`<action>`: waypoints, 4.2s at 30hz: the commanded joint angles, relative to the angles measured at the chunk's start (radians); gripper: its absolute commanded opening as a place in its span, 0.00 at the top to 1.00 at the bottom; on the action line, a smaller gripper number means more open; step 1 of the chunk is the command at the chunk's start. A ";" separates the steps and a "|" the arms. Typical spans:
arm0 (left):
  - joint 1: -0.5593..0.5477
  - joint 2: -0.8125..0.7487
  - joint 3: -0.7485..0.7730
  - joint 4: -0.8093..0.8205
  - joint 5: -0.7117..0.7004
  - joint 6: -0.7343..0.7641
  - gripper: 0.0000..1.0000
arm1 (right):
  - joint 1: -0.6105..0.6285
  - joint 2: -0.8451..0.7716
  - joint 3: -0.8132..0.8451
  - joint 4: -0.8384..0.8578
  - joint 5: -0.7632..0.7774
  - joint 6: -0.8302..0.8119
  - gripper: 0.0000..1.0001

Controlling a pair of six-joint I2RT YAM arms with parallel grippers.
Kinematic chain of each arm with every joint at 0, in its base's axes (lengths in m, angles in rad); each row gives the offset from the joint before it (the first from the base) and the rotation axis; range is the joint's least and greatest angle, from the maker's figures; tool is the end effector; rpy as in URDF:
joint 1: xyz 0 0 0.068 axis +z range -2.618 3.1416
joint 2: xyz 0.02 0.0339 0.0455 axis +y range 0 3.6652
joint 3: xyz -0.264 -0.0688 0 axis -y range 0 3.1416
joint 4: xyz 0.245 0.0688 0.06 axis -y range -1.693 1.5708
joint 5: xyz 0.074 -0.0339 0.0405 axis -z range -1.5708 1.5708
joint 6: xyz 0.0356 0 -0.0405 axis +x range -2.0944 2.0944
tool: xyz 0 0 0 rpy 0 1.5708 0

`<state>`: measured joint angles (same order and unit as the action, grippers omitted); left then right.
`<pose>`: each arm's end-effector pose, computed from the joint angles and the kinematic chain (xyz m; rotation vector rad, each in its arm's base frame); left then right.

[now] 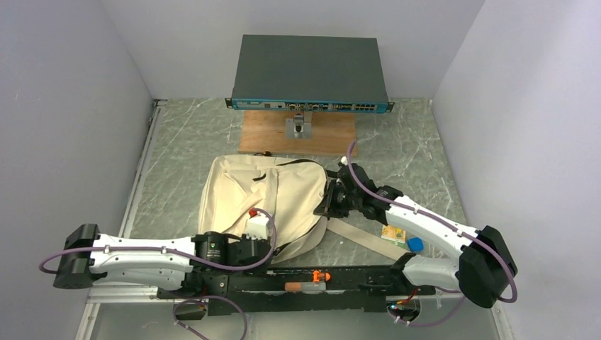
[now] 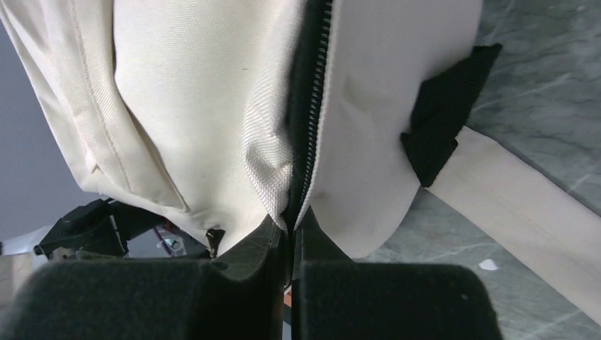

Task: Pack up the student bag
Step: Zip the student bag at the center of the board, then unzip the student bag at the center of the board.

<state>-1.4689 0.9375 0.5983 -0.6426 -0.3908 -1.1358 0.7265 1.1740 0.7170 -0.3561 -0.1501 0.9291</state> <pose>0.0312 -0.1719 0.2125 0.2717 2.5398 -0.6118 0.1754 0.1630 0.2234 0.1850 2.5869 0.8918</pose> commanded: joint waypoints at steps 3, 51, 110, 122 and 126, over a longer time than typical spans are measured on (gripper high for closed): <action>-0.023 0.032 -0.021 -0.249 0.068 -0.009 1.00 | -0.142 -0.061 0.019 0.034 0.111 -0.137 1.00; 1.103 0.301 0.415 0.190 0.677 0.837 0.23 | 0.183 0.477 0.418 0.296 0.341 -0.258 1.00; 1.078 0.516 0.375 0.393 1.081 0.784 0.99 | 0.112 0.358 0.312 0.415 0.196 -0.208 1.00; 1.024 0.328 0.282 0.342 1.016 0.727 1.00 | 0.065 0.347 0.310 0.407 0.050 -0.202 0.81; 0.992 0.304 0.258 0.337 0.967 0.702 1.00 | 0.065 0.388 0.350 0.392 0.039 -0.227 0.77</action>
<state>-0.4427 1.2785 0.8787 -0.2790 0.5934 -0.3946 0.7940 1.5551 1.0092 0.0242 -0.0807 0.7273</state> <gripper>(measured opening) 0.009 0.211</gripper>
